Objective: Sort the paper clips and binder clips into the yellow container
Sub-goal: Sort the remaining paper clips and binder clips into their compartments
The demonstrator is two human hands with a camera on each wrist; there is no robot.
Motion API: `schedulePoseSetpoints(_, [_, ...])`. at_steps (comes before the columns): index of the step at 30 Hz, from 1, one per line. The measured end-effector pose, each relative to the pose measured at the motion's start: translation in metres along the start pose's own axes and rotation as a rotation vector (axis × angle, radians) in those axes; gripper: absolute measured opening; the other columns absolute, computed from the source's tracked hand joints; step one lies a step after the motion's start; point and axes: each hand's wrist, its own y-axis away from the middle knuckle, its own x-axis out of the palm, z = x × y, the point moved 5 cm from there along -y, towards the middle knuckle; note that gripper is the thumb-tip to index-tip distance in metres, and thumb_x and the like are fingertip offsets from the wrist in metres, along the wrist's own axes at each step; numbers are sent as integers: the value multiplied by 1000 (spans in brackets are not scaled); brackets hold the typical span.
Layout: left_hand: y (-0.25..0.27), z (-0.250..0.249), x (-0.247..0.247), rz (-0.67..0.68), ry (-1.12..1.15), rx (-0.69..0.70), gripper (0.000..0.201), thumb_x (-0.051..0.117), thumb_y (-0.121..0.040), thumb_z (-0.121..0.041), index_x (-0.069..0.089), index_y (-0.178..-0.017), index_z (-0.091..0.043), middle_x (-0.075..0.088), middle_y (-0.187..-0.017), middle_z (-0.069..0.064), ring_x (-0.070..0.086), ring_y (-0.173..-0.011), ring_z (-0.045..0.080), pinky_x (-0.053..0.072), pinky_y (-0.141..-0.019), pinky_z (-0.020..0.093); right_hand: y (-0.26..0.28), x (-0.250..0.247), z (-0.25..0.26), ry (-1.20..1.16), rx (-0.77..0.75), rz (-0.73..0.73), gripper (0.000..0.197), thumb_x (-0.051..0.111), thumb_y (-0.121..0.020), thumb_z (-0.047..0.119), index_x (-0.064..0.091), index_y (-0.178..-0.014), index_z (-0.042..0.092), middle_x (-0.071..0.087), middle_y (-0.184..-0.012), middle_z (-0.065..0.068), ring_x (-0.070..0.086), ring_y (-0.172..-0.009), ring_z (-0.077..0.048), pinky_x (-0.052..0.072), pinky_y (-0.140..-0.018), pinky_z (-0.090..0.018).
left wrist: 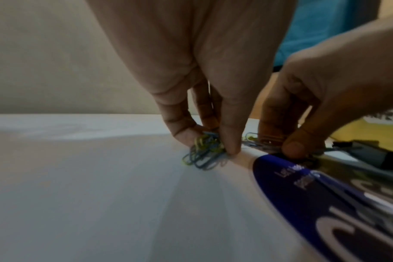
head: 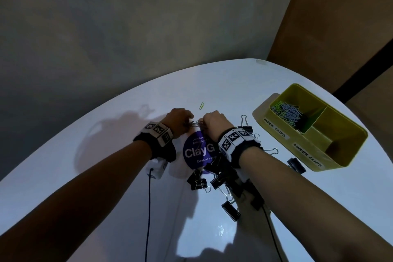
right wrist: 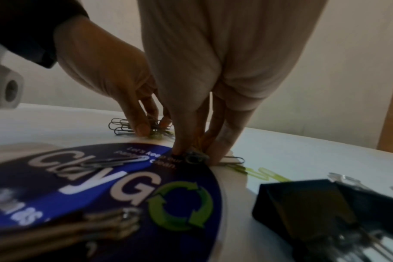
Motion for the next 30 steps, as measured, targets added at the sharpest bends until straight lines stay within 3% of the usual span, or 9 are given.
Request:
schedulePoseSetpoints(4, [4,5,-10,-73,150,-34,22,69,-79,-7,70,-102,-6,66,-109,13,63,-100,27,50,-90,32,3,-8,0,24,-32,-27,23,42,-94,3,56,-111,-3,53,-118,-22,56,-109,-37,44,-84,-35])
schedulePoseSetpoints(9, [8,9,-19,-136,203,-11,21,73,-77,-6,73,-97,-5,71,-101,14,67,-92,27,49,-84,25,1,-6,-2,-64,-45,-66,16,51,-92,9,63,-99,1,57,-109,-20,59,-99,-36,41,-74,-30])
schedulePoseSetpoints(12, [10,10,-28,-146,268,34,21,74,-75,-3,73,-95,-6,72,-95,13,68,-85,26,53,-86,32,2,-14,-11,-251,-35,-144,13,63,-88,18,70,-92,7,66,-100,-20,63,-91,-33,46,-73,-27])
schedulePoseSetpoints(14, [11,10,-39,-132,426,-50,20,71,-76,-2,72,-96,-6,71,-90,11,67,-83,23,55,-85,35,6,-27,-22,-410,-20,-228,11,64,-87,14,71,-84,6,71,-93,-17,66,-85,-28,50,-73,-24])
schedulePoseSetpoints(17, [16,0,-57,-155,669,-79,19,72,-75,-1,71,-92,-10,71,-85,11,67,-73,18,56,-79,31,19,-48,-41,-718,7,-344,10,70,-84,7,73,-93,5,73,-87,-12,66,-75,-16,53,-66,-12])
schedulePoseSetpoints(20, [18,-28,-78,-198,825,-28,21,72,-75,3,69,-89,-12,68,-78,7,65,-62,6,55,-69,17,39,-70,-61,-1022,38,-404,16,72,-81,2,71,-97,3,69,-81,-14,64,-73,-20,60,-71,-24])
schedulePoseSetpoints(22, [14,-54,-90,-214,889,16,22,71,-75,6,68,-92,-8,66,-78,3,64,-59,4,55,-66,16,54,-87,-78,-1132,42,-469,18,71,-81,0,70,-98,3,68,-80,-11,65,-73,-20,60,-71,-27])
schedulePoseSetpoints(26, [-1,-122,-96,-164,988,132,22,70,-74,8,69,-87,-10,65,-79,4,64,-59,8,56,-64,20,84,-119,-127,-1176,76,-608,18,71,-81,1,70,-99,1,69,-84,-11,67,-75,-19,60,-72,-27])
schedulePoseSetpoints(30, [-20,-193,-75,-40,1026,182,21,70,-74,7,68,-85,-12,67,-74,1,64,-60,9,55,-59,21,105,-130,-185,-1090,196,-735,14,75,-79,9,72,-93,11,70,-80,-1,68,-77,-18,59,-78,-30])
